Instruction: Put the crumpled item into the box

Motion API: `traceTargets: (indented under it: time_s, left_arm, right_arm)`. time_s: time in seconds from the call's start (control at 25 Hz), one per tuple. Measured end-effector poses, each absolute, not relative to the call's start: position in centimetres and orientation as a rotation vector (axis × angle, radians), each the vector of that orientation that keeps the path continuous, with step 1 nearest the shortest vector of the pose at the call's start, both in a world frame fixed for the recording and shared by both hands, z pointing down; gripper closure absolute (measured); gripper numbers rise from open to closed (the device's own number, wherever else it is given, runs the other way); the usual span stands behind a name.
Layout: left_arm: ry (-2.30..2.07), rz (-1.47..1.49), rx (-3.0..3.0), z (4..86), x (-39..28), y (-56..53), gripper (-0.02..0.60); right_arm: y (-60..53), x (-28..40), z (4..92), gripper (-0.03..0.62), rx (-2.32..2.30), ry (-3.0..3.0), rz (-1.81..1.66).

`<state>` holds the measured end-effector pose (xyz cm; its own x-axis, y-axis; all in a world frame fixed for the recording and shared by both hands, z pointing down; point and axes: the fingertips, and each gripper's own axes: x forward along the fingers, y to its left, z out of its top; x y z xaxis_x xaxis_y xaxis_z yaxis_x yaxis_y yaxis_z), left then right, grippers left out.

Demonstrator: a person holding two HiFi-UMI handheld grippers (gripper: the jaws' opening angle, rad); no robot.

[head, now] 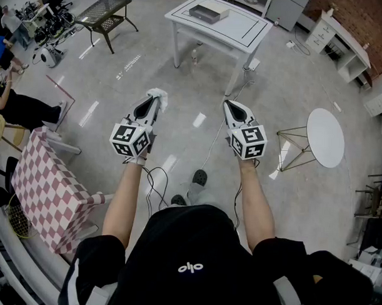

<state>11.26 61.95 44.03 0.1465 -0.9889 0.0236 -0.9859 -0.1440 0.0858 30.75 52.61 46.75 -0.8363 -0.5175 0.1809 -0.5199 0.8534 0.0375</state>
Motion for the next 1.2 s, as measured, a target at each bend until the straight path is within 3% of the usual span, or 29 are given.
traceTargets:
  time_s: [1.2]
  left_arm:
    - [-2.015, 0.016, 2.303, 44.7, 8.1, 42.0, 0.569]
  right_arm:
    - [33.3, 27.5, 47.2, 0.591, 0.750, -2.870, 0.035]
